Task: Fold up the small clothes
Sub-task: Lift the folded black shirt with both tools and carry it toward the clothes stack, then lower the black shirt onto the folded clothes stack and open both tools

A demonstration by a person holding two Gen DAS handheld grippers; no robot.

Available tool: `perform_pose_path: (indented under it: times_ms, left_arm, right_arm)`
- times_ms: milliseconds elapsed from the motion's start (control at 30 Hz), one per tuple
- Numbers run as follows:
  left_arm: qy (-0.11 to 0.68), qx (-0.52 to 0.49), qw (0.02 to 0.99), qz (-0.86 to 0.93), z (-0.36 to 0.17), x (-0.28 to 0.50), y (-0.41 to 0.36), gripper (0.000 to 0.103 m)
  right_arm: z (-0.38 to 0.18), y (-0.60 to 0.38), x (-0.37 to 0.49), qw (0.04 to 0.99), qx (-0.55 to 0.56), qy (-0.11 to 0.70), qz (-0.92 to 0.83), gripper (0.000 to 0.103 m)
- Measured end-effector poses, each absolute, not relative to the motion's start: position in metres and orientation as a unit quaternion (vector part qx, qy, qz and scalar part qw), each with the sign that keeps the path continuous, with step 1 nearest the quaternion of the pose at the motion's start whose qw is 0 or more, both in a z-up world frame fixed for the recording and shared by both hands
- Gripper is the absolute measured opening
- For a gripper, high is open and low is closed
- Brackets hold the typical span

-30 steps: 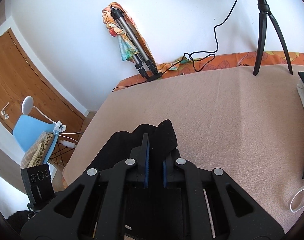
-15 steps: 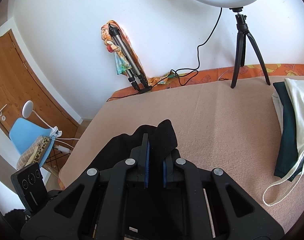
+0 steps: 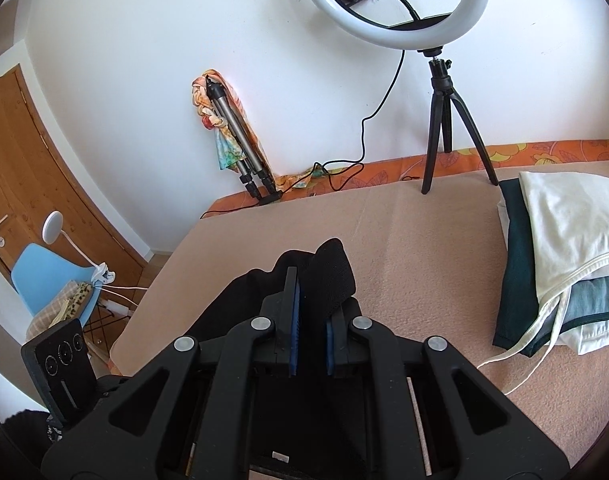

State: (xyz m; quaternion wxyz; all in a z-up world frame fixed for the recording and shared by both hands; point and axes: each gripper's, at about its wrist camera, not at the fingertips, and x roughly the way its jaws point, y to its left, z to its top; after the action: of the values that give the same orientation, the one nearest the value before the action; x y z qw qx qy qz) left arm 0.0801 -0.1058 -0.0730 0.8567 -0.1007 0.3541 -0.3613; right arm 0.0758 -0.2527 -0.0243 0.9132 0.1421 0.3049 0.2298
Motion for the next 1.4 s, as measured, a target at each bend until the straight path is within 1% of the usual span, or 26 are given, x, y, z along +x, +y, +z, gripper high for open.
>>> perform_pose_path:
  times_ms: [300, 667, 933, 1200, 1400]
  left_arm:
    - [0.335, -0.084, 0.846, -0.406, -0.07, 0.113, -0.137, 0.008]
    - [0.322, -0.068, 0.83, -0.45, -0.054, 0.156, -0.235, 0.008]
    - [0.314, -0.056, 0.823, -0.469, -0.054, 0.191, -0.304, 0.008]
    - [0.335, -0.057, 0.814, -0.471, -0.081, 0.229, -0.351, 0.008]
    - [0.36, -0.065, 0.806, -0.466, -0.103, 0.242, -0.355, 0.008]
  right_arm:
    - [-0.004, -0.307, 0.071, 0.928, 0.141, 0.284, 0.195, 0.011]
    - [0.019, -0.412, 0.089, 0.943, 0.155, 0.267, 0.129, 0.011]
    - [0.032, -0.485, 0.127, 0.951, 0.157, 0.252, 0.087, 0.011]
    - [0.013, -0.538, 0.175, 0.95, 0.157, 0.262, 0.067, 0.011]
    - [-0.02, -0.562, 0.211, 0.941, 0.168, 0.288, 0.065, 0.011]
